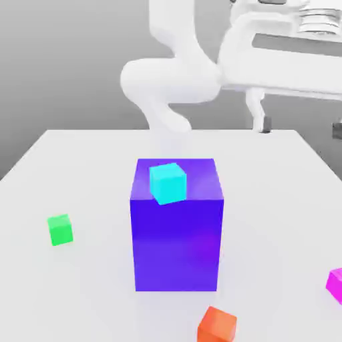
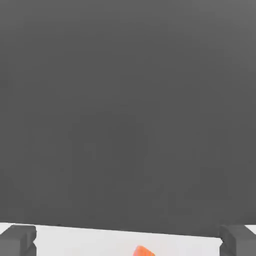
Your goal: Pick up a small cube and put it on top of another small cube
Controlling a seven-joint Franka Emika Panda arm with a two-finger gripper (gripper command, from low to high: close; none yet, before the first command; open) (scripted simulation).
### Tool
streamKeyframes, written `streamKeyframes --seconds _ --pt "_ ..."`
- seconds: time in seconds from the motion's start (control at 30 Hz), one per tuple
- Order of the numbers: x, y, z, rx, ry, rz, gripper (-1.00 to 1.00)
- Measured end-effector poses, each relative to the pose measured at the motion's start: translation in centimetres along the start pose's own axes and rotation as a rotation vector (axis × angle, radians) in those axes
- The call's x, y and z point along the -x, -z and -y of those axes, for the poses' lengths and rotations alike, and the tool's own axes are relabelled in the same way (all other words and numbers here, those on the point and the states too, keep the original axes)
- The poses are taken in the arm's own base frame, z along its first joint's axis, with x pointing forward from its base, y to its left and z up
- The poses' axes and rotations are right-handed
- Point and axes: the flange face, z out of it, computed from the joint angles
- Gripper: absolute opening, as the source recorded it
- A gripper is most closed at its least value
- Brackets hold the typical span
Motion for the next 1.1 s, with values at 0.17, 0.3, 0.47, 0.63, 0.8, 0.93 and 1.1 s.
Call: streamKeyframes --seconds 0.17,0.3,0.47,0.63,0.8,0.93,1.1 --pt "7.6 -7.1 2.6 0.054 0.071 0.099 0.0" --pt "13.2 -12.2 3.1 0.096 0.099 0.184 0.0" --pt "21.6 -17.0 2.9 0.137 0.141 0.306 0.0" --pt "26.1 -22.8 1.9 0.148 0.151 0.35 0.0" --pt "26.5 -23.8 1.7 0.148 0.152 0.35 -1.0" --pt "26.2 -22.9 1.9 0.147 0.151 0.351 -1.0" --pt "22.8 -17.5 3.5 0.106 0.125 0.339 -1.0"
